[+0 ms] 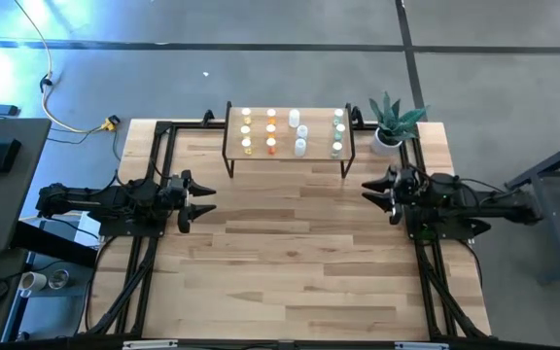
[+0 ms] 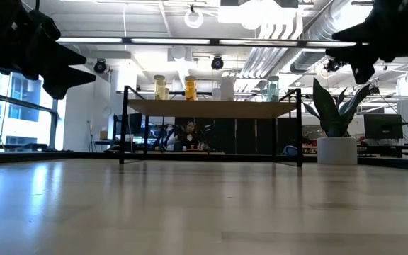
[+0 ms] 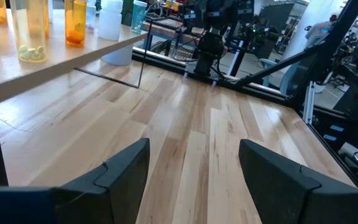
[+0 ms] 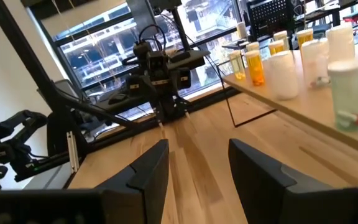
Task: Pick and place medicine bottles onto shelf by color
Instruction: Return to Home Position
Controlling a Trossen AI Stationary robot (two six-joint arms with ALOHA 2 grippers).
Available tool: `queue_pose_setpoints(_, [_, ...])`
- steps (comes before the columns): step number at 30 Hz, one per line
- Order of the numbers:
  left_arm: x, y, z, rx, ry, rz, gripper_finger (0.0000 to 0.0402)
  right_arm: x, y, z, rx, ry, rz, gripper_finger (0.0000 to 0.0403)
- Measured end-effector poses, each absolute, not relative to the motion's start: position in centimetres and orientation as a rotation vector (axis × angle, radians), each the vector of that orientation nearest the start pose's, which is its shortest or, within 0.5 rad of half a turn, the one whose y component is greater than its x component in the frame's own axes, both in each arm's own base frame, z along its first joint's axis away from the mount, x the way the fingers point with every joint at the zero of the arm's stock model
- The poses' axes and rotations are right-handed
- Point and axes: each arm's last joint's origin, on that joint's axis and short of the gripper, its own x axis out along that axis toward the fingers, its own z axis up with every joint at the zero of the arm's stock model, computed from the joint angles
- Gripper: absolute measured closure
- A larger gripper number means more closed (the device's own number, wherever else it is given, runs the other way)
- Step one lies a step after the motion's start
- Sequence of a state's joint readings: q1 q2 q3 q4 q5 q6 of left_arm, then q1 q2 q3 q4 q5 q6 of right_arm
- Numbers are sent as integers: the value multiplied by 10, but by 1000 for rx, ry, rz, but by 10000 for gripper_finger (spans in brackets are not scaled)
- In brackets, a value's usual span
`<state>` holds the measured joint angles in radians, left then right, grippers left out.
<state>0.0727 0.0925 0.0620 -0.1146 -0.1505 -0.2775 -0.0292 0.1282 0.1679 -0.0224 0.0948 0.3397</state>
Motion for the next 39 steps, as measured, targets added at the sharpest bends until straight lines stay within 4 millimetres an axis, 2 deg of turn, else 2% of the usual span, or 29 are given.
queue_pose_setpoints(9, [99,12,166,-270,113,242,163,95,-5,186,340,-40,-116,245])
queue_pose_setpoints(20, [99,12,167,-270,113,242,163,93,-6,170,414,115,-158,245])
queue_pose_setpoints(25, [99,12,167,-270,113,243,163,94,-6,169,490,127,-164,245])
queue_pose_setpoints(39, [99,12,167,-270,113,243,163,94,-6,169,483,129,-164,245])
